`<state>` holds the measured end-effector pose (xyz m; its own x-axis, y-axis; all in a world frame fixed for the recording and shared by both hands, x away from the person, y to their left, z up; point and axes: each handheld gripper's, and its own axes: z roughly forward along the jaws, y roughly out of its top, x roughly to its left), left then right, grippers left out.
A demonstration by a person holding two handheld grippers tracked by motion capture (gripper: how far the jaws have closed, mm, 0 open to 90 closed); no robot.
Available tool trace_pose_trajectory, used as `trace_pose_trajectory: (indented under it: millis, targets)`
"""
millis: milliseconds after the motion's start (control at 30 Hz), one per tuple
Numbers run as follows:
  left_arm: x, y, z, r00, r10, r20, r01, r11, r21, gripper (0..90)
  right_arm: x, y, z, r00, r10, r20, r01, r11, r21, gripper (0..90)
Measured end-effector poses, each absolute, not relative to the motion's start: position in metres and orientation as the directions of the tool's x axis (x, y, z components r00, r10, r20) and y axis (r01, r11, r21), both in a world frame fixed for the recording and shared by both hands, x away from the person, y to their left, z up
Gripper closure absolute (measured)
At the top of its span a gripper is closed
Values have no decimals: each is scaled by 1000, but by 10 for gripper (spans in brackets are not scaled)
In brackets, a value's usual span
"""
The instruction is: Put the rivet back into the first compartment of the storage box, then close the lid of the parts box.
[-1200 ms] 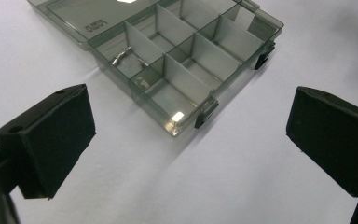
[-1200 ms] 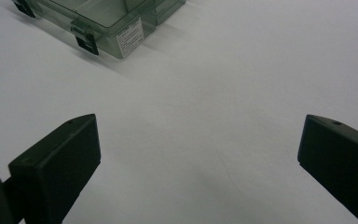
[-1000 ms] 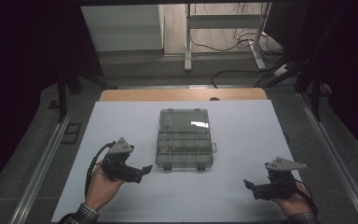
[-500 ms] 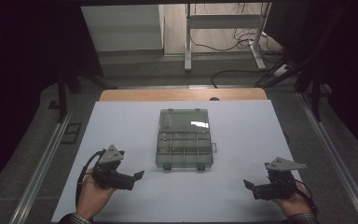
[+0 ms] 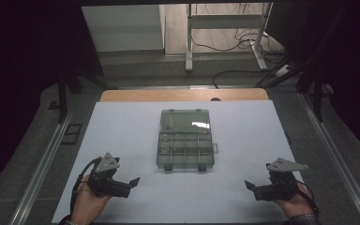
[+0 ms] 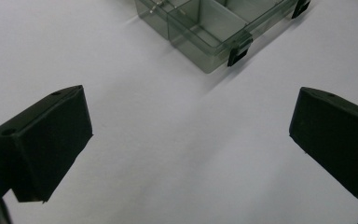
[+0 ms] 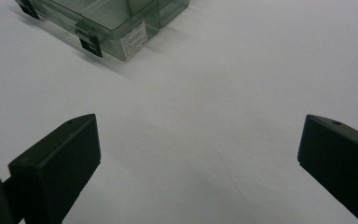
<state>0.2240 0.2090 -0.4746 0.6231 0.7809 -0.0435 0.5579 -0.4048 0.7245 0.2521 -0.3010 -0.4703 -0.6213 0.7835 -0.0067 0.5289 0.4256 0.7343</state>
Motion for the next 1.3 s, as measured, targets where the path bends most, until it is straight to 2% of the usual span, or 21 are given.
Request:
trace_pose_trajectory:
  millis: [300, 867, 1067, 1300]
  targets:
    - [225, 209, -476, 628, 777, -34, 546, -409, 731, 0, 252, -301, -470, -623, 782, -6, 529, 427, 733, 0]
    - [230, 212, -476, 631, 769, -101, 539, -341, 771, 0, 256, -300, -465, -614, 789, 0, 519, 404, 753, 0]
    - [234, 210, -477, 635, 767, -90, 524, -342, 780, 0, 259, -297, -460, -603, 798, 23, 520, 370, 770, 0]
    - [240, 209, -477, 639, 763, -93, 514, -334, 790, 0, 263, -292, -457, -602, 799, 9, 519, 382, 764, 0]
